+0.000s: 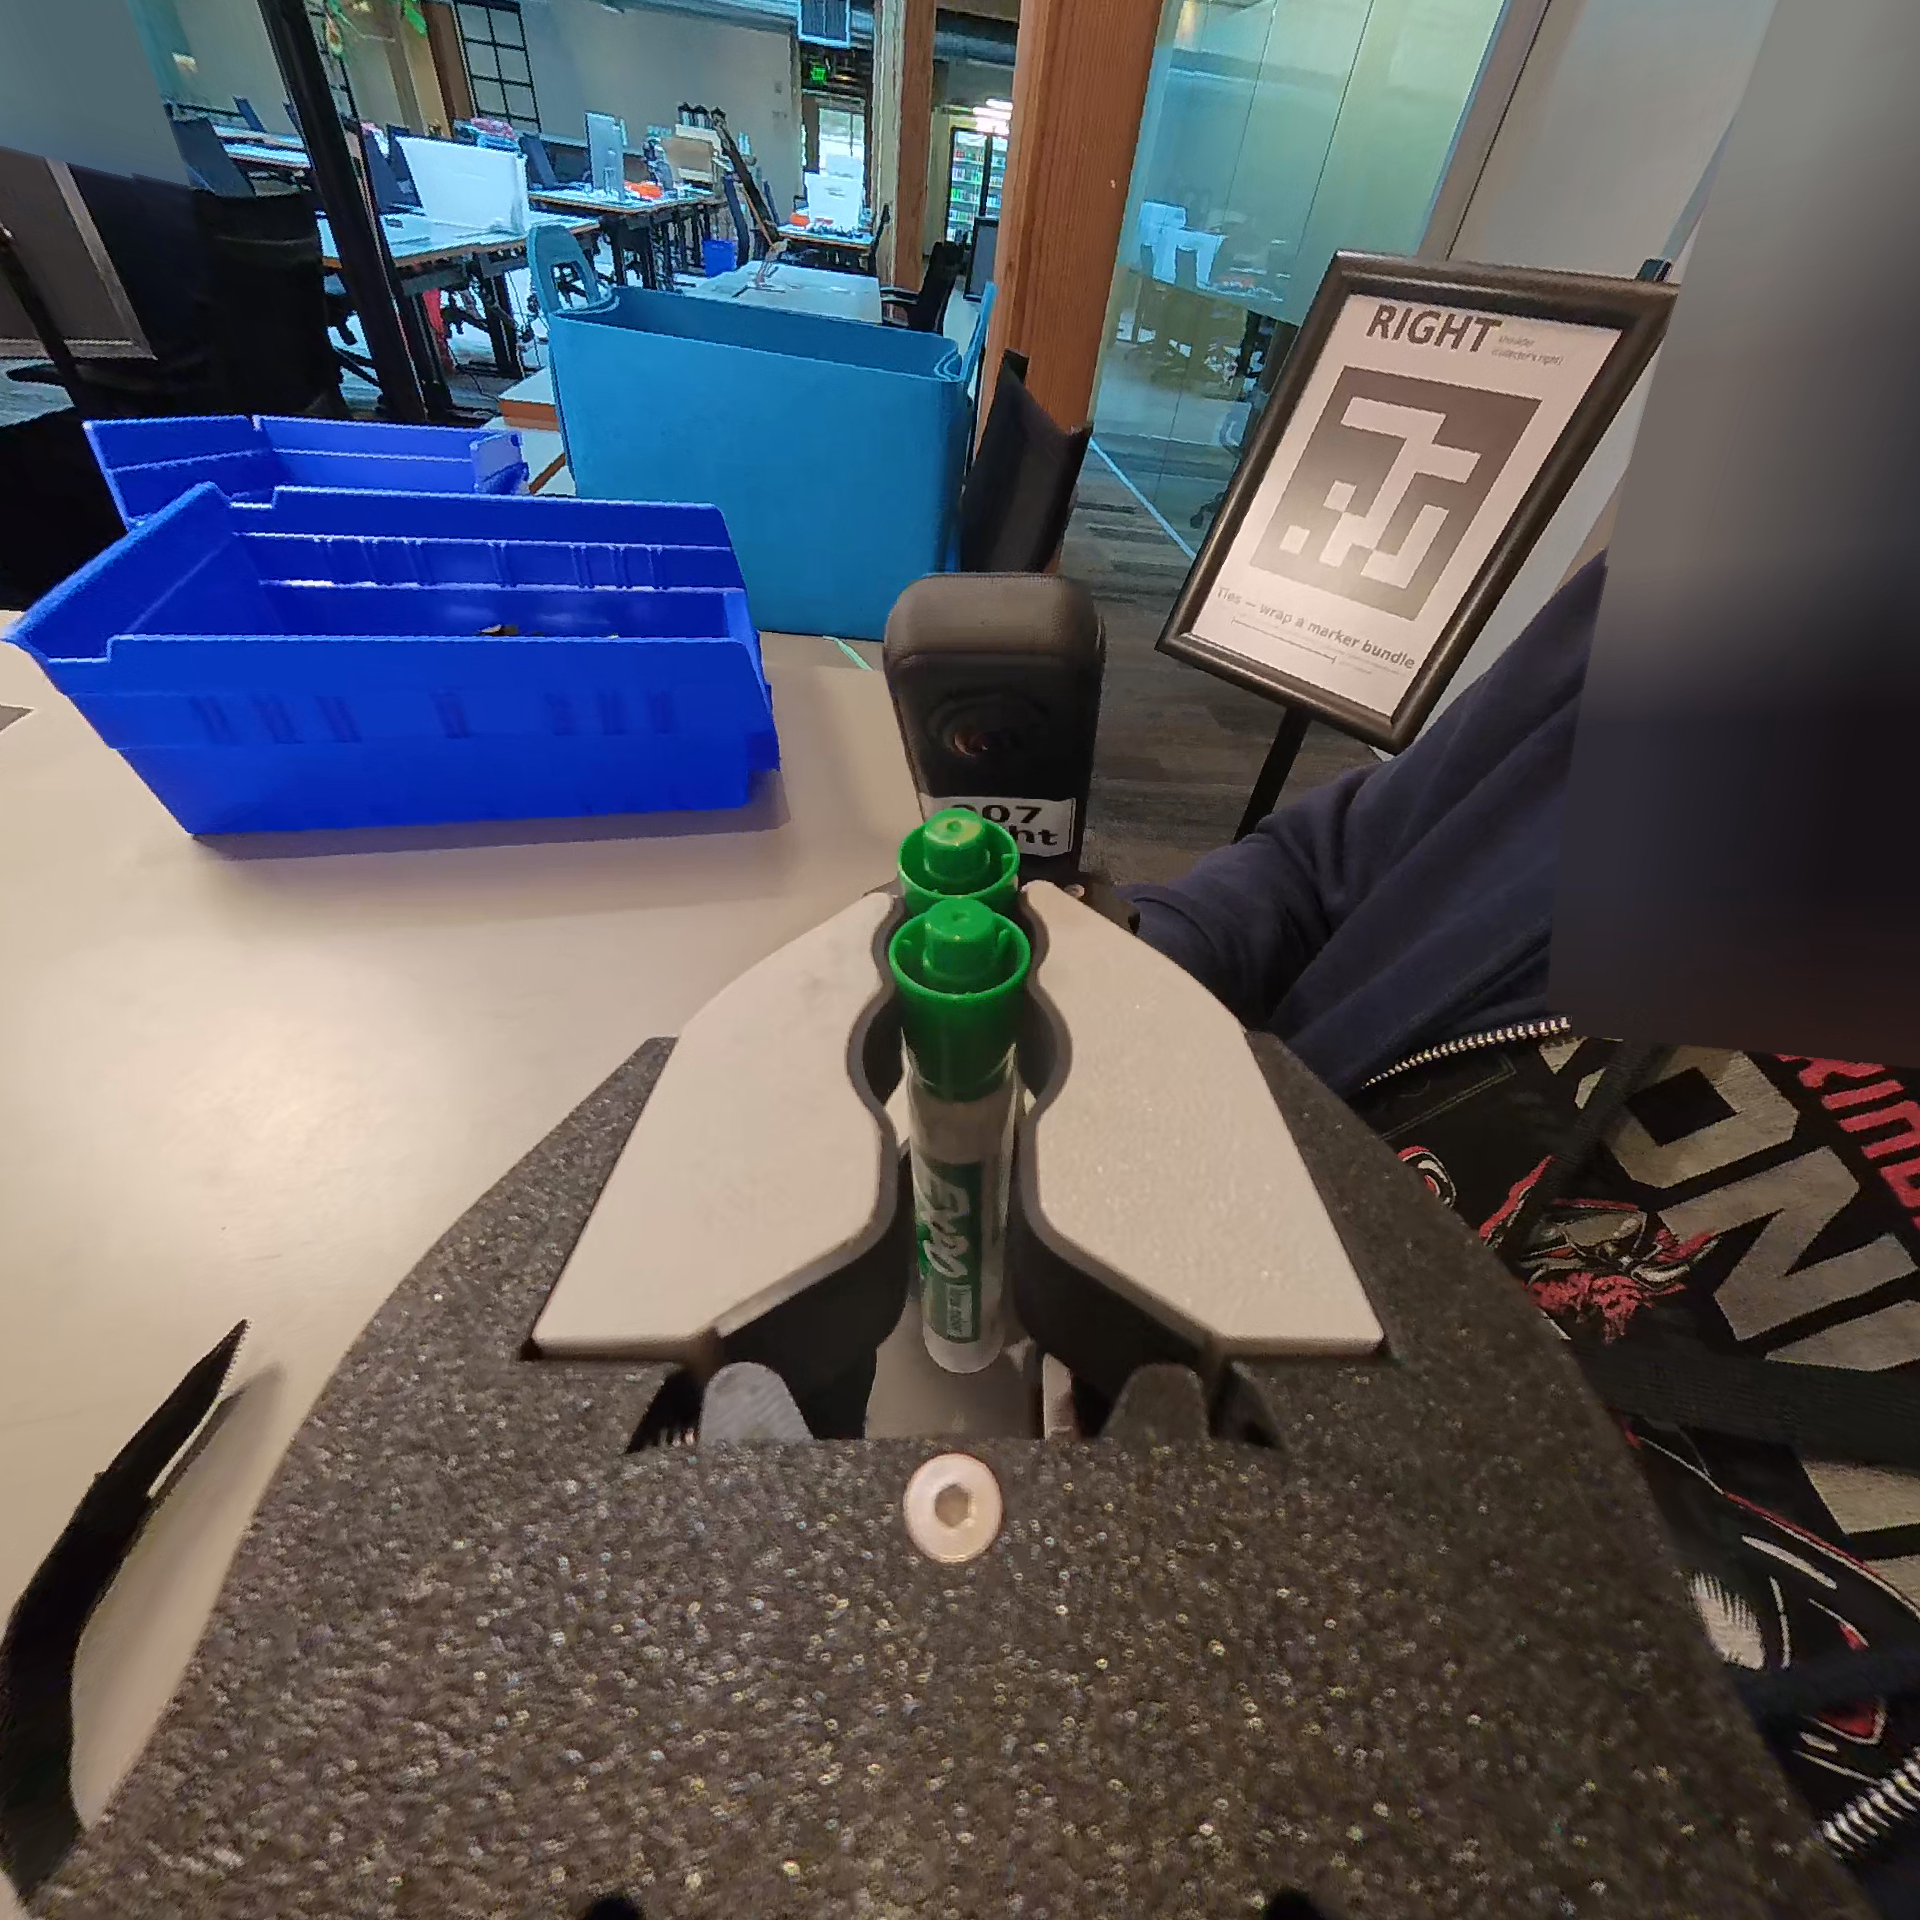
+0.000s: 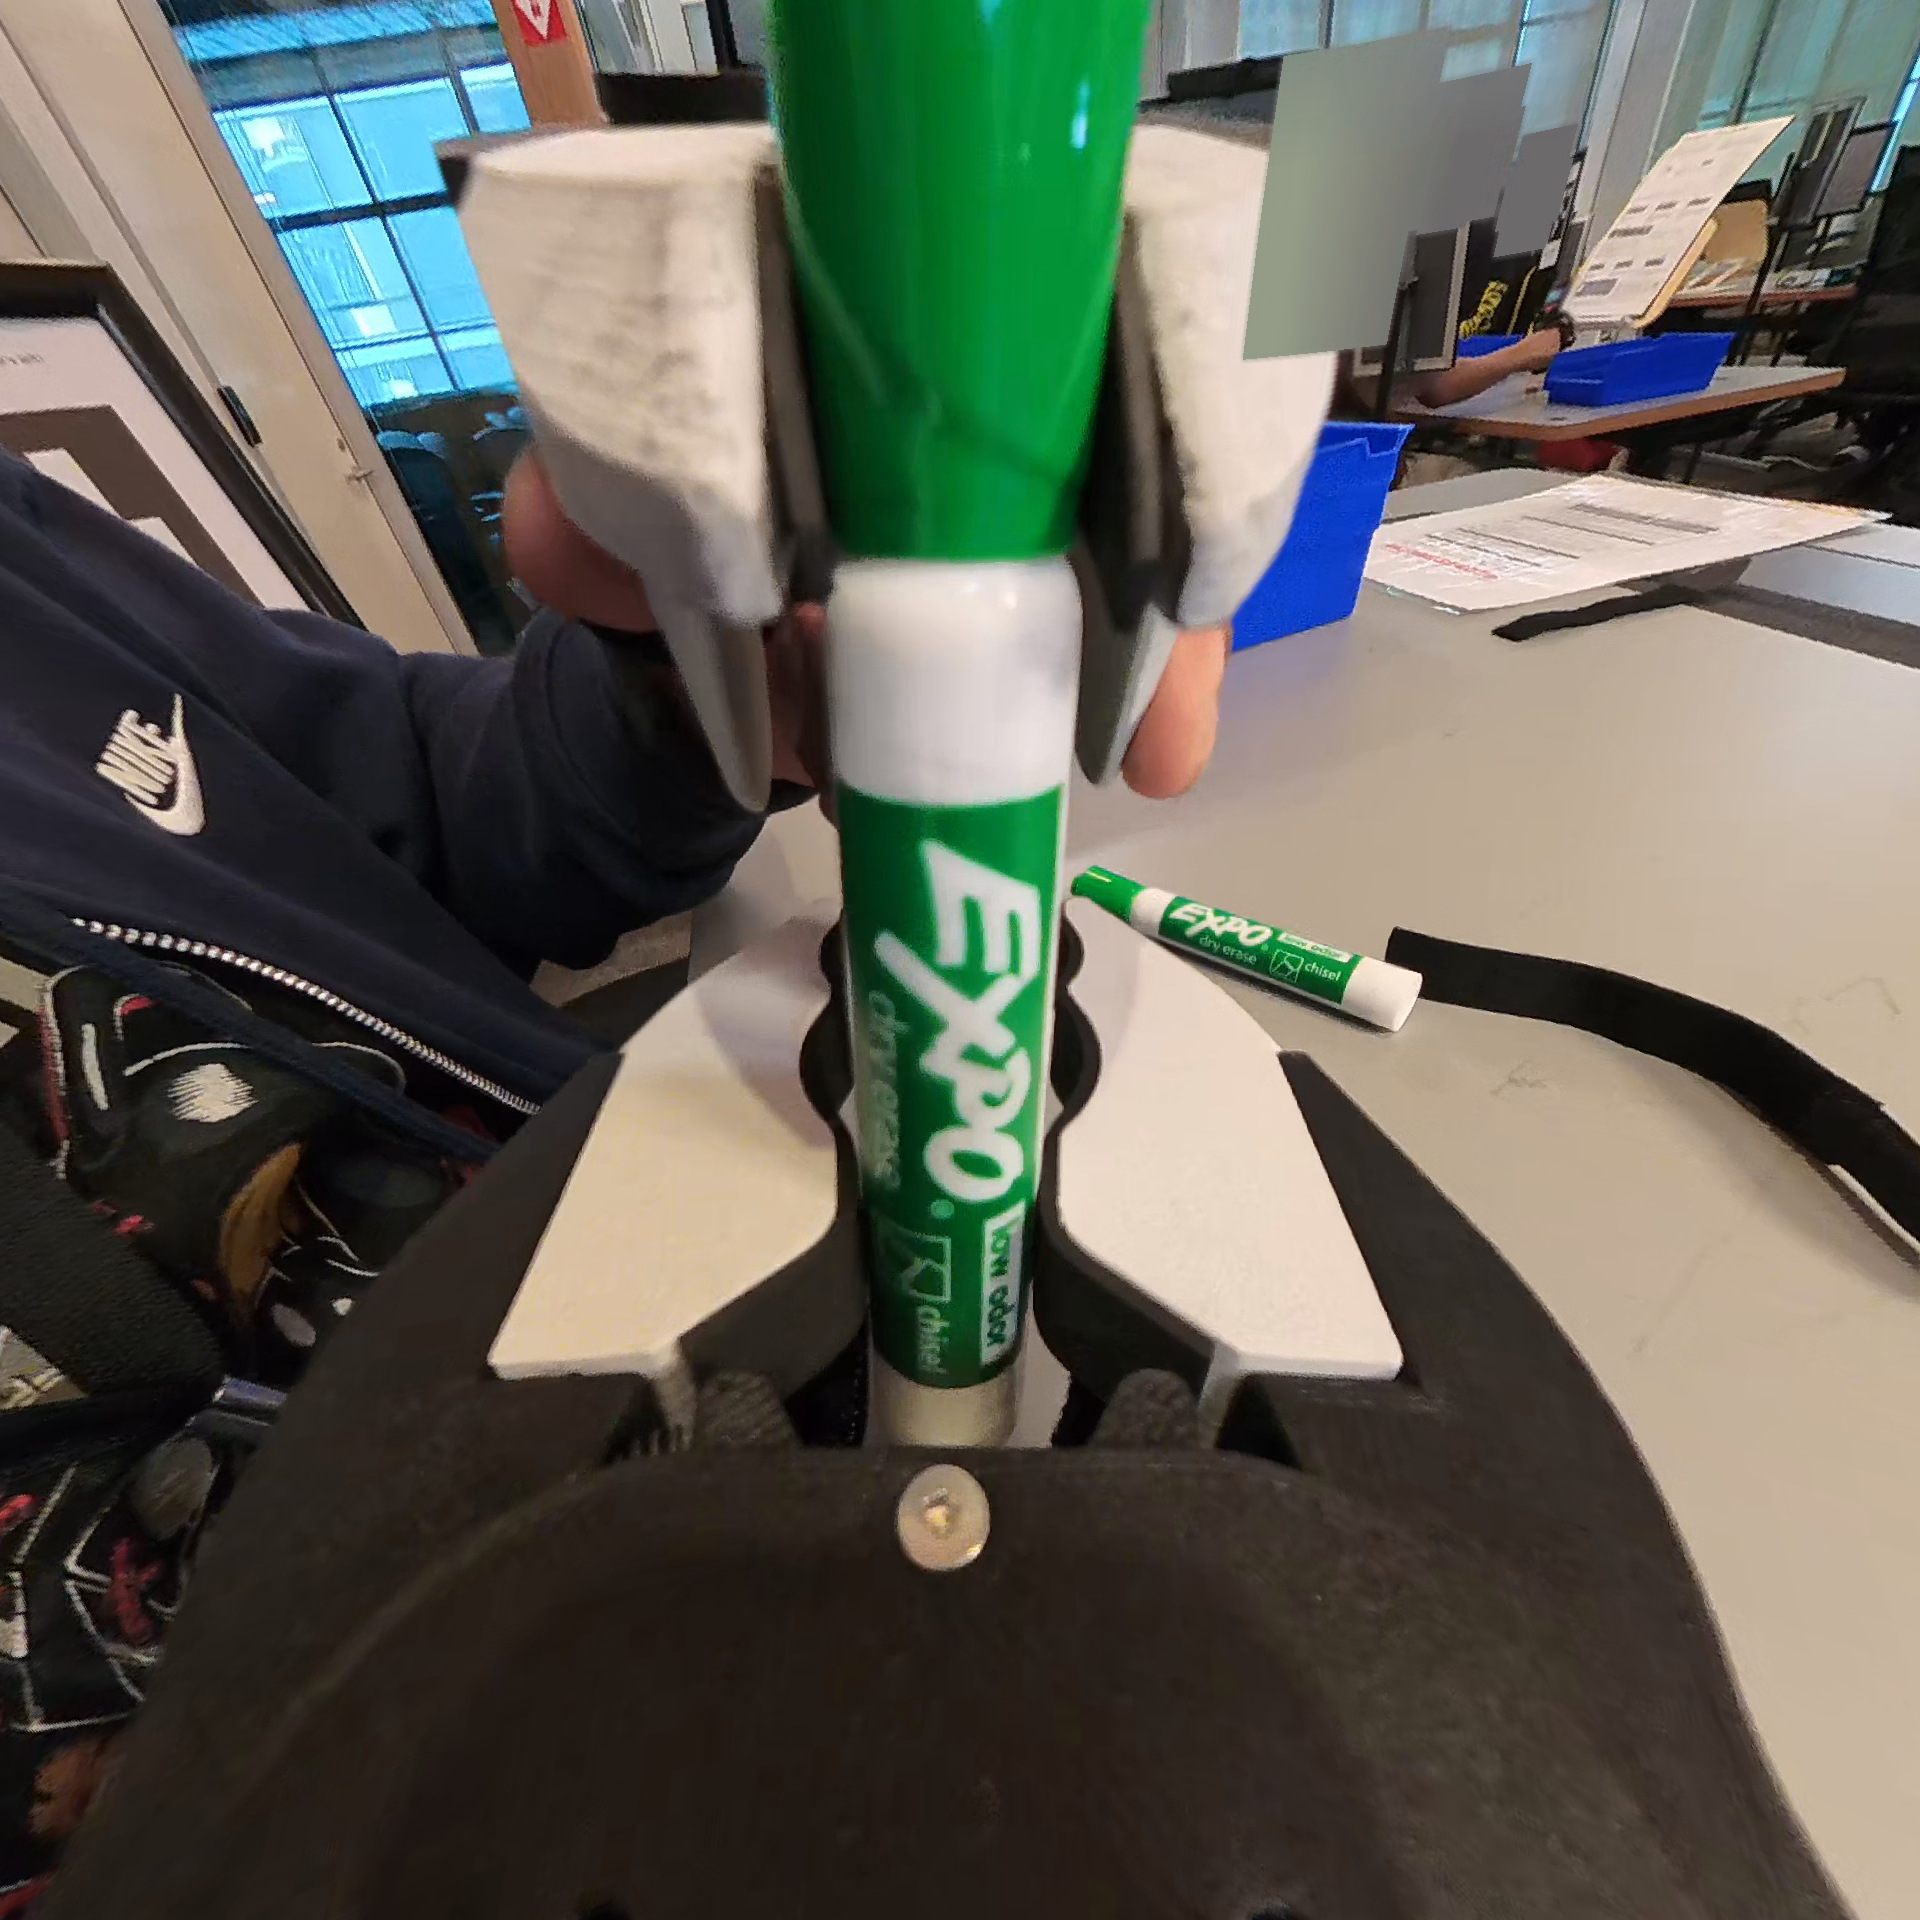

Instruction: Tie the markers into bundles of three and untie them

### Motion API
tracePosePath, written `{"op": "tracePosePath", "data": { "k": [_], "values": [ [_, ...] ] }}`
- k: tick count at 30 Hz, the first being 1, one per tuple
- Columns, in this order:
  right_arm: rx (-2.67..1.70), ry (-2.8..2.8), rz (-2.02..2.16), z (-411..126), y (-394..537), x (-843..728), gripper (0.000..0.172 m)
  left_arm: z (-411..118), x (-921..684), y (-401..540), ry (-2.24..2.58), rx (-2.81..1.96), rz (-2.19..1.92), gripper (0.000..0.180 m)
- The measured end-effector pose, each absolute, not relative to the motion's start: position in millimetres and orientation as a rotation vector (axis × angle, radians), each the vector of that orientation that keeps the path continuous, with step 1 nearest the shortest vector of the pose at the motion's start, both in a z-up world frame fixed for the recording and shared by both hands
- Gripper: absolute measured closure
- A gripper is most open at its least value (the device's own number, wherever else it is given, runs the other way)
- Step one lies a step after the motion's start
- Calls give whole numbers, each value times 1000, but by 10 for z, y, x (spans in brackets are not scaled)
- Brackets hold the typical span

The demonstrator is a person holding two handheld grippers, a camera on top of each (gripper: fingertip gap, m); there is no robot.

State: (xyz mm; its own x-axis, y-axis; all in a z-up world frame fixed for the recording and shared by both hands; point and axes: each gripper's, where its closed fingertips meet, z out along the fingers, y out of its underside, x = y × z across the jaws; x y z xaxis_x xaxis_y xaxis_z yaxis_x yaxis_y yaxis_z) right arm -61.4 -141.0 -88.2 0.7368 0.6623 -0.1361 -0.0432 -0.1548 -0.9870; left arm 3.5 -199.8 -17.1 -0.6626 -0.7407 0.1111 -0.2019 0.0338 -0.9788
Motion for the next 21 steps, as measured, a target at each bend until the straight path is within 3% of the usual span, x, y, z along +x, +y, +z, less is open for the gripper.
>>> {"op": "tracePosePath", "data": {
  "k": [21],
  "values": [
    [-1606,-468,648,-853,-1394,-564,137,-41,15,-1897,1837,-981,-1636,162]
  ]
}}
